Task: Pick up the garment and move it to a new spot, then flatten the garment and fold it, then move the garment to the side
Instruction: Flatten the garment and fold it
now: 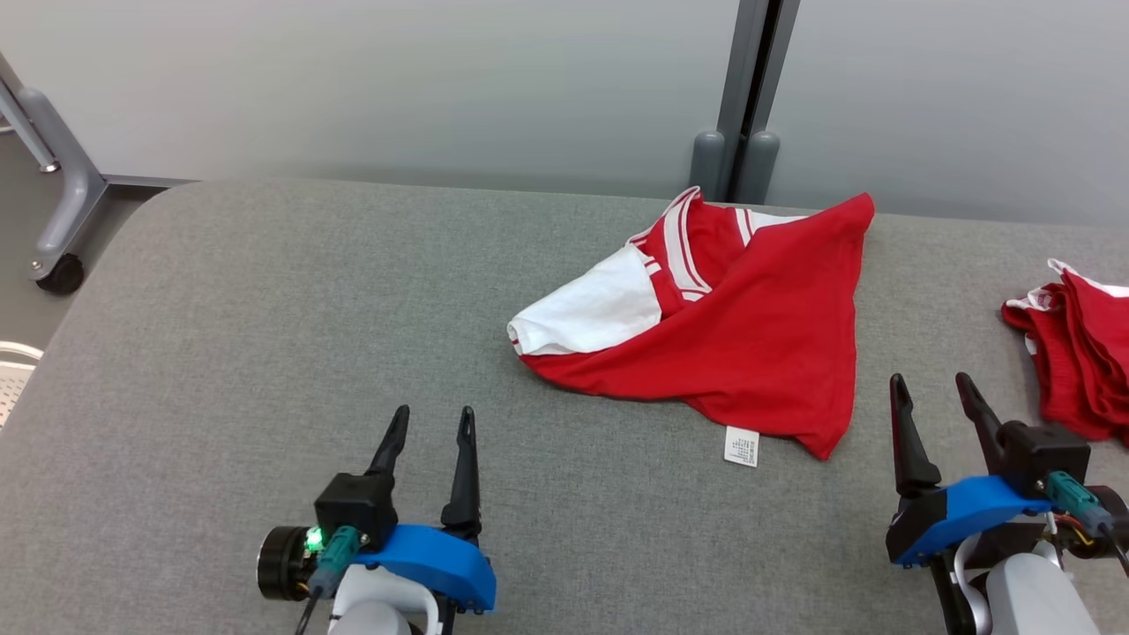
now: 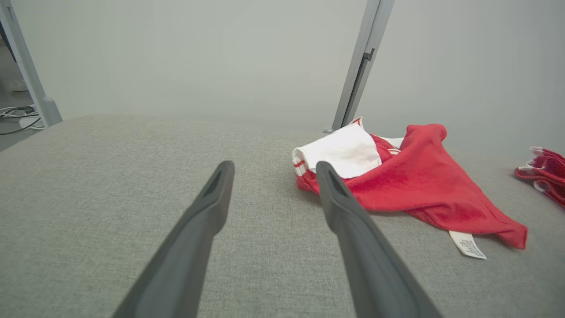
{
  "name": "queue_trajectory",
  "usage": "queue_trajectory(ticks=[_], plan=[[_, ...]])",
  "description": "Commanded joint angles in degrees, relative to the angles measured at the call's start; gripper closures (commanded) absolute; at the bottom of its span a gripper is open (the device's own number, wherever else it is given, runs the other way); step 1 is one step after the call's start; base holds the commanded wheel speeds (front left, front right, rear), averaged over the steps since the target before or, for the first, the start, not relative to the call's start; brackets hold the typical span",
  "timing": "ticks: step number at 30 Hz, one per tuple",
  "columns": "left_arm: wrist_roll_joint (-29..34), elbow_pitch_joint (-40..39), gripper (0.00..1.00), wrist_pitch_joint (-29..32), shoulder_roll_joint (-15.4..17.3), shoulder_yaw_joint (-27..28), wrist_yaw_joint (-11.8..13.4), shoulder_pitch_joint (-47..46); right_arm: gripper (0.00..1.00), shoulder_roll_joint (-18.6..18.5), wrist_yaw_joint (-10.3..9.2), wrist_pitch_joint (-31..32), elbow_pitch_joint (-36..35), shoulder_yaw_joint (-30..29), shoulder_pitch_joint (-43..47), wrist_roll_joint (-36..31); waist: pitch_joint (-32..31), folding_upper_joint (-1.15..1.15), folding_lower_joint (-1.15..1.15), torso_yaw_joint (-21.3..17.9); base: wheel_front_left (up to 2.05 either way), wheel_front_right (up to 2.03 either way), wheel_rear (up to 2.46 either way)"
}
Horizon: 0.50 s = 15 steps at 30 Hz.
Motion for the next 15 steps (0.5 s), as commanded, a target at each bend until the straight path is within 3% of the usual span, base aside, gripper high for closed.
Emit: queue_trajectory(ticks=[1,12,15], plan=[[1.0,0.6,0.00,0.7,0.7,-1.0,-0.5,-1.3,0.00,0.3,-0.01,0.6,-1.3,0.2,1.1,0.3,0.1,0.01,0.01,-0.2,0.00,0.00,0.00],[4.3,9.5,0.00,8.3,1.6,-5.5,-3.6,-12.7,0.00,0.5,-0.01,2.0,-5.8,4.9,-0.5,3.4,4.3,0.01,0.01,-3.2,0.00,0.00,0.00],[7.2,13.1,0.00,7.9,2.7,-6.6,-1.9,-16.8,0.00,0.5,-0.01,2.2,-6.8,5.7,-1.0,3.7,6.5,0.01,0.01,-4.9,0.00,0.00,0.00]])
